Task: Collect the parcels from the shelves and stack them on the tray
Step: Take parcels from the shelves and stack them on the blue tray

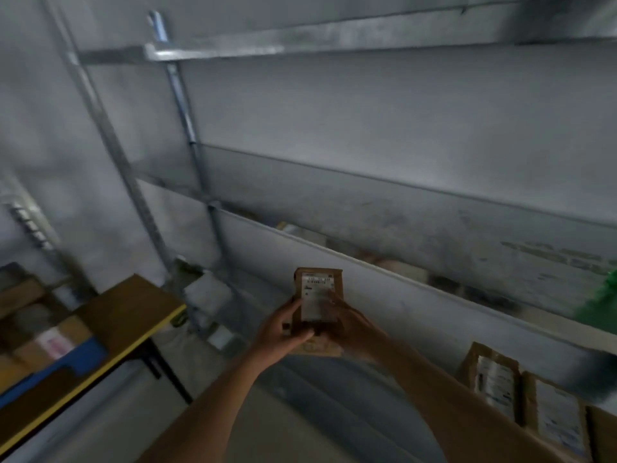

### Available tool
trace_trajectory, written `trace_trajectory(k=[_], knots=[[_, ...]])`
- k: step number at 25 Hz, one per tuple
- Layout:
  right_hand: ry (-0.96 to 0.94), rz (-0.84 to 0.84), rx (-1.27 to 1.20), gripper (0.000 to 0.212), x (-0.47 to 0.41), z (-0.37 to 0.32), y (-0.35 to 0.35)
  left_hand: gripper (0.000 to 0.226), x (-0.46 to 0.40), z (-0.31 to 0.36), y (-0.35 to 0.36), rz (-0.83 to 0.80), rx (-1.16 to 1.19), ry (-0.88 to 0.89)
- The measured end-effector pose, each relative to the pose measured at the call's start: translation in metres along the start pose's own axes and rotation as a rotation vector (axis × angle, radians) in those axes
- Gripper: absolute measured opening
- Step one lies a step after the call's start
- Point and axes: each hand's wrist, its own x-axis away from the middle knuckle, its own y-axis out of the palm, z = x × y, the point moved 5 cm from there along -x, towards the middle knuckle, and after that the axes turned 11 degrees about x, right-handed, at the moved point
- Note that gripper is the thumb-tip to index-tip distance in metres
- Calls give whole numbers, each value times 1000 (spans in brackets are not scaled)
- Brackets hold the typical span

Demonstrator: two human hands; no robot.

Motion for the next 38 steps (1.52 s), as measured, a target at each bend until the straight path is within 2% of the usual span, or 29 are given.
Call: trace_trajectory(k=[3,8,13,16,19,24,27,31,38], knots=[[-238,4,20,75,-3,-81,-6,67,61,16,-65,197,2,-2],[-477,-24,34,88,-22,-225,8,73,165,39,-172,428,-21,-72],[-651,-34,45,71,-25,-376,26,78,265,32,-275,632,-61,-113],[-826,-24,46,64,-29,-467,44,72,323,23,-335,740,-98,-126],[-932,-46,99,69,-40,-542,78,77,372,2,-397,826,-149,-148],[-954,-127,113,77,-61,-635,139,86,437,-44,-476,869,-170,-233],[-993,-130,138,74,-74,-676,172,77,461,-67,-508,870,-173,-233],[-992,-216,149,70,-104,-705,215,70,472,-95,-539,856,-170,-273],[-936,-351,126,64,-187,-741,274,69,460,-163,-603,890,-124,-375]])
